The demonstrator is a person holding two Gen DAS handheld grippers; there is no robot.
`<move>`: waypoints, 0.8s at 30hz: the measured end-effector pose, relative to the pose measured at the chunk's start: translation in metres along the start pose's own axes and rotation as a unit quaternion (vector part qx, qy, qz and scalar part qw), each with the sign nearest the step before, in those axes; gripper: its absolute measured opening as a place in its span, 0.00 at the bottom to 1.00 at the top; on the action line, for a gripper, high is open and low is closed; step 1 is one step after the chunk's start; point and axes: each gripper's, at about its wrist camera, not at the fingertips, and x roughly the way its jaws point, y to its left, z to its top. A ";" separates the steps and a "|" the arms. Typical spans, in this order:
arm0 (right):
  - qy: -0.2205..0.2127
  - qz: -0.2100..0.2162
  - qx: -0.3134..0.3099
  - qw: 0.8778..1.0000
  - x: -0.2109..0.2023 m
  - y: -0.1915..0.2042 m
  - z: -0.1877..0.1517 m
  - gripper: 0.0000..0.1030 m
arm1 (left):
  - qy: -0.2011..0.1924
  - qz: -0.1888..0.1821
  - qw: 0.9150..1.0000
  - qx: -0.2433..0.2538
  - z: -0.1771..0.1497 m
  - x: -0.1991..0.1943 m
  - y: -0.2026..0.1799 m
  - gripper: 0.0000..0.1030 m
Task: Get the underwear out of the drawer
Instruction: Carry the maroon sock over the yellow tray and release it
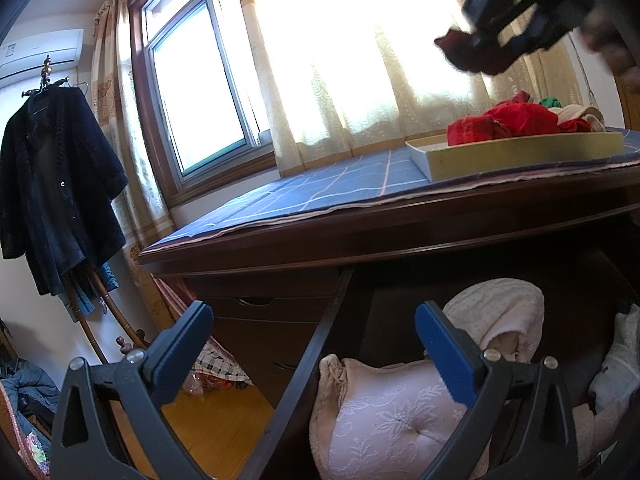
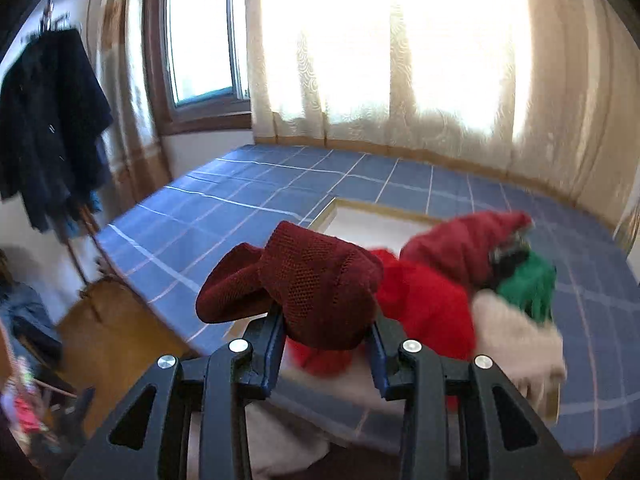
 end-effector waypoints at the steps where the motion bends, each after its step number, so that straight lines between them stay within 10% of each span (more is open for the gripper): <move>1: 0.003 -0.009 -0.005 1.000 0.013 0.001 0.006 0.38 | 0.000 0.000 1.000 0.000 0.000 0.000 0.000 1.00; 24: 0.086 -0.068 -0.044 0.993 0.139 0.012 0.014 0.45 | -0.002 -0.009 1.000 -0.001 0.000 -0.002 0.001 1.00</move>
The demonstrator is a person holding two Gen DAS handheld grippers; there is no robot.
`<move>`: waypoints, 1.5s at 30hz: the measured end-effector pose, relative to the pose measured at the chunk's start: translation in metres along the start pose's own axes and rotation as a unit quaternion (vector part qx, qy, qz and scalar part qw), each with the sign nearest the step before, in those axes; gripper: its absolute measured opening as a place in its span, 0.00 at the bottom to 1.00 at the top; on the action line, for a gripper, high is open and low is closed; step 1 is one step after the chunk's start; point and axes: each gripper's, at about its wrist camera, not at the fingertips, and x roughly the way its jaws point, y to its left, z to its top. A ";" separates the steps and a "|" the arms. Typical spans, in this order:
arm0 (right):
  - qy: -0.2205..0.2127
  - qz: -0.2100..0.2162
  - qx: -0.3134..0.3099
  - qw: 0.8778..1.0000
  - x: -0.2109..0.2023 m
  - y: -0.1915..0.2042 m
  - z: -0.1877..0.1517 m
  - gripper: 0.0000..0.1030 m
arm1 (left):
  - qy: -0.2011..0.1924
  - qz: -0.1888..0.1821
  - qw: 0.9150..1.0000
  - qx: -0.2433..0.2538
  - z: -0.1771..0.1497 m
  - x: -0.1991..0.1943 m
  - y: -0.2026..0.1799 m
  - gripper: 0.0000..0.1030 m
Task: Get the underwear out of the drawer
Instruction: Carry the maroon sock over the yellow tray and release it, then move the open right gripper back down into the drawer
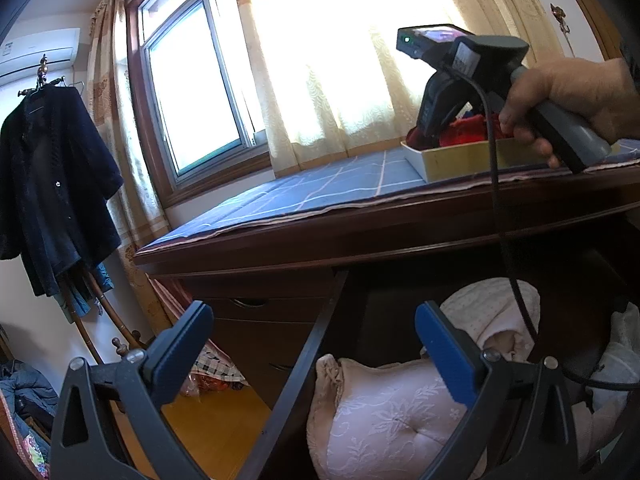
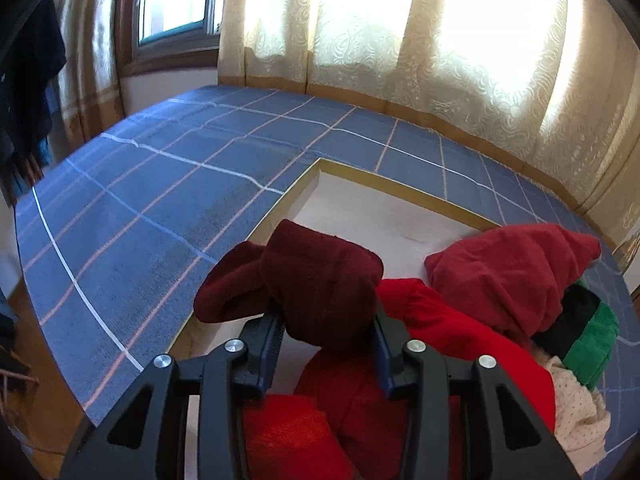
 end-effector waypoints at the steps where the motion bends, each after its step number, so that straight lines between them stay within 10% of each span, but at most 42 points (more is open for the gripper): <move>1: 0.002 0.001 -0.006 1.000 0.000 0.002 0.000 0.48 | 0.000 0.000 1.000 0.000 0.000 0.000 0.000 1.00; 4: 0.016 0.006 -0.032 0.999 0.001 0.010 0.000 0.62 | 0.000 0.000 1.000 0.000 0.000 0.000 0.000 1.00; 15: -0.012 0.018 -0.042 0.999 -0.065 0.003 -0.008 0.63 | 0.000 0.001 1.000 0.000 0.000 0.000 0.000 1.00; 24: -0.075 0.101 0.067 0.990 -0.127 -0.041 -0.092 0.64 | -0.001 0.010 1.000 0.003 -0.003 -0.002 0.000 1.00; 45: -0.071 0.121 0.182 0.973 -0.132 -0.066 -0.214 0.64 | -0.001 0.015 1.000 0.006 -0.003 -0.001 -0.002 1.00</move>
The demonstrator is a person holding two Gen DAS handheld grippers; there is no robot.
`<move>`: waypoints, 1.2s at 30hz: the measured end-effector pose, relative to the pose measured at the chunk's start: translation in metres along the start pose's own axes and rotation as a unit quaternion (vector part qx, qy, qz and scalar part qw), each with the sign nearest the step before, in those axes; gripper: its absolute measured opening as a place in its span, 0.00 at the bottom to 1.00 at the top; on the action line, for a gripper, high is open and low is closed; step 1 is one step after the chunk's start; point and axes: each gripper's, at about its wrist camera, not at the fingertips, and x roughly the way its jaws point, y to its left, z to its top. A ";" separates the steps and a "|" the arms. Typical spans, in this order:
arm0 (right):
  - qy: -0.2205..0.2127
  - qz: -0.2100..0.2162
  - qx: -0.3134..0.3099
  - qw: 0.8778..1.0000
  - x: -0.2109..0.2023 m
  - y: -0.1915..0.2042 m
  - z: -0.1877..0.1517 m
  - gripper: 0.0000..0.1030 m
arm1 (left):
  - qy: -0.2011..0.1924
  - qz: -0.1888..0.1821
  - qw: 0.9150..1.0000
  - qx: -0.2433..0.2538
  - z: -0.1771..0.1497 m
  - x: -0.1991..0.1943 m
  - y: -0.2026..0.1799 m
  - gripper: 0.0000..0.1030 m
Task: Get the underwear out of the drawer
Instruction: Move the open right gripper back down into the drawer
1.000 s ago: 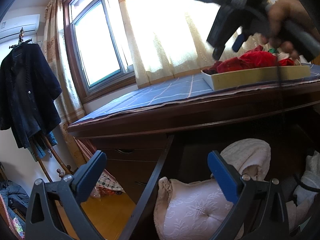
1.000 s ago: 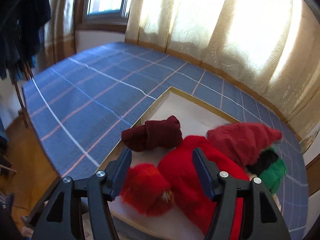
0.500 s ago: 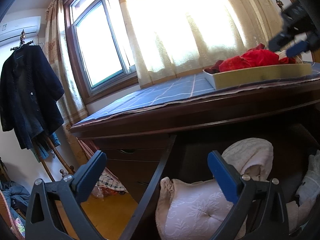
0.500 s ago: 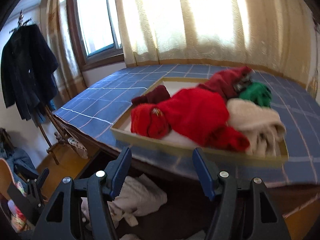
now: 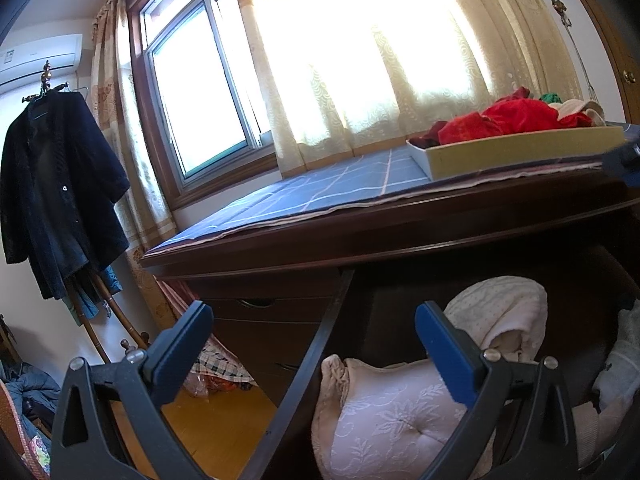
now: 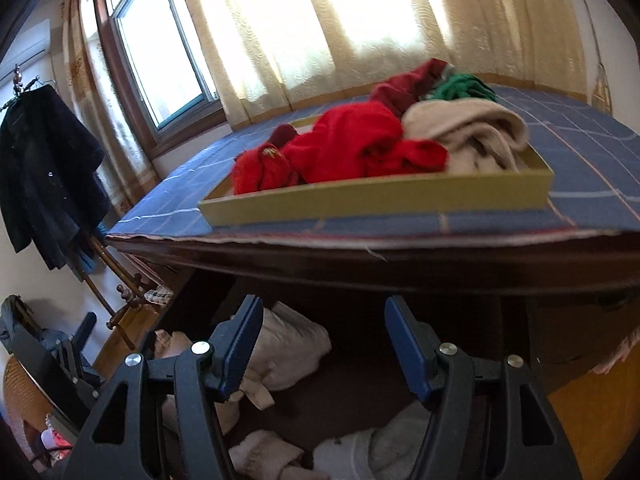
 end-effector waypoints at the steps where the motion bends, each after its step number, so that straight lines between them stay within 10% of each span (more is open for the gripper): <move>1: 0.001 -0.002 0.001 1.000 -0.001 -0.002 -0.004 0.64 | 0.000 0.000 1.000 0.000 0.000 0.000 0.000 1.00; 36: -0.020 -0.073 0.033 0.997 -0.011 -0.027 -0.054 0.64 | 0.019 -0.046 0.998 -0.024 0.003 0.005 0.012 1.00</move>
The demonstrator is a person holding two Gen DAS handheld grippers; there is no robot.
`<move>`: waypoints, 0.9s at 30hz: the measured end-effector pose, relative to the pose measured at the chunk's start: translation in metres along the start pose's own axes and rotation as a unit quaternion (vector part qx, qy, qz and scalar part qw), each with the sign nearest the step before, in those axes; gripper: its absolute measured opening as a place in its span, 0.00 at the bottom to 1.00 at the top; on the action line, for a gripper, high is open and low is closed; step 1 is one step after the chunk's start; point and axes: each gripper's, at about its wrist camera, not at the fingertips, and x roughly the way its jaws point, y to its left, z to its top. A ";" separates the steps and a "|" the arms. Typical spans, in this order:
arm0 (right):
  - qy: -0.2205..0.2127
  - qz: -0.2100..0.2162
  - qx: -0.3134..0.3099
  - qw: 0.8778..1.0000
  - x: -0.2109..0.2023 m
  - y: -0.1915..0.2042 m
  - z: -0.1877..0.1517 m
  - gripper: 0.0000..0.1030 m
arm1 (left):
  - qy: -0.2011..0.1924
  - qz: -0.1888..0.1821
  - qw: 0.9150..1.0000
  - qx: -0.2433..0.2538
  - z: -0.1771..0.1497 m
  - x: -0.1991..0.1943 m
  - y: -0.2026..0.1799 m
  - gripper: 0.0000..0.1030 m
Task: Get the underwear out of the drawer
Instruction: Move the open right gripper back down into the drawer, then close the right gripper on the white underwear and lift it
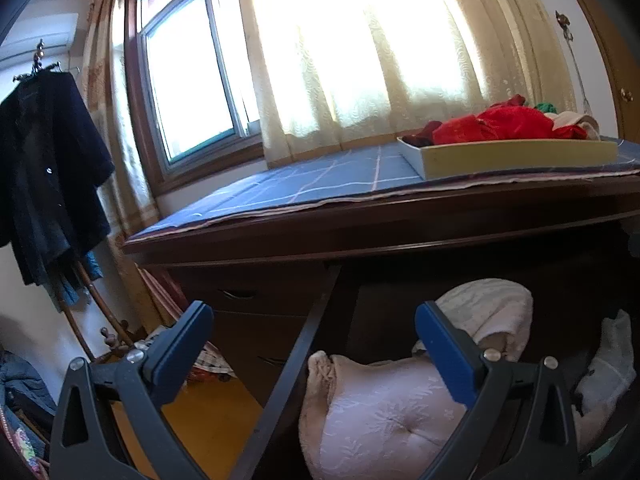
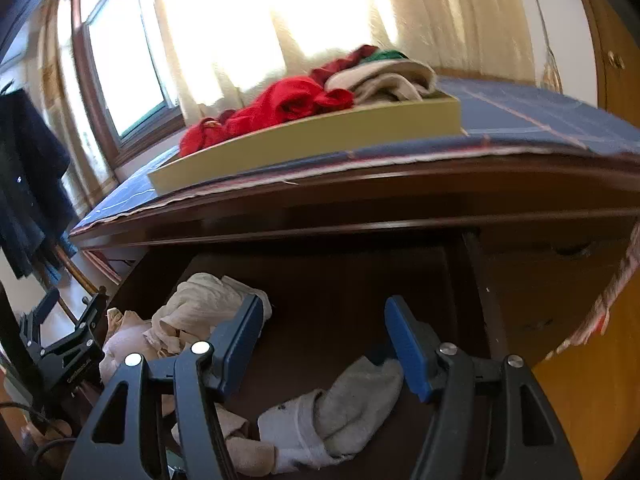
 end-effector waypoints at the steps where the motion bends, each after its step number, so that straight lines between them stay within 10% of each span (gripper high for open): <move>1: 0.007 -0.002 0.006 1.000 0.001 -0.003 0.000 0.64 | 0.001 -0.003 1.000 0.000 -0.001 0.000 0.000 1.00; 18: 0.083 0.004 -0.011 0.996 0.002 -0.005 -0.032 0.64 | -0.005 -0.008 1.000 -0.017 -0.002 -0.003 0.003 1.00; 27: 0.111 0.132 0.035 0.985 0.026 0.033 0.007 0.64 | -0.007 -0.006 1.000 -0.021 -0.003 -0.003 0.002 1.00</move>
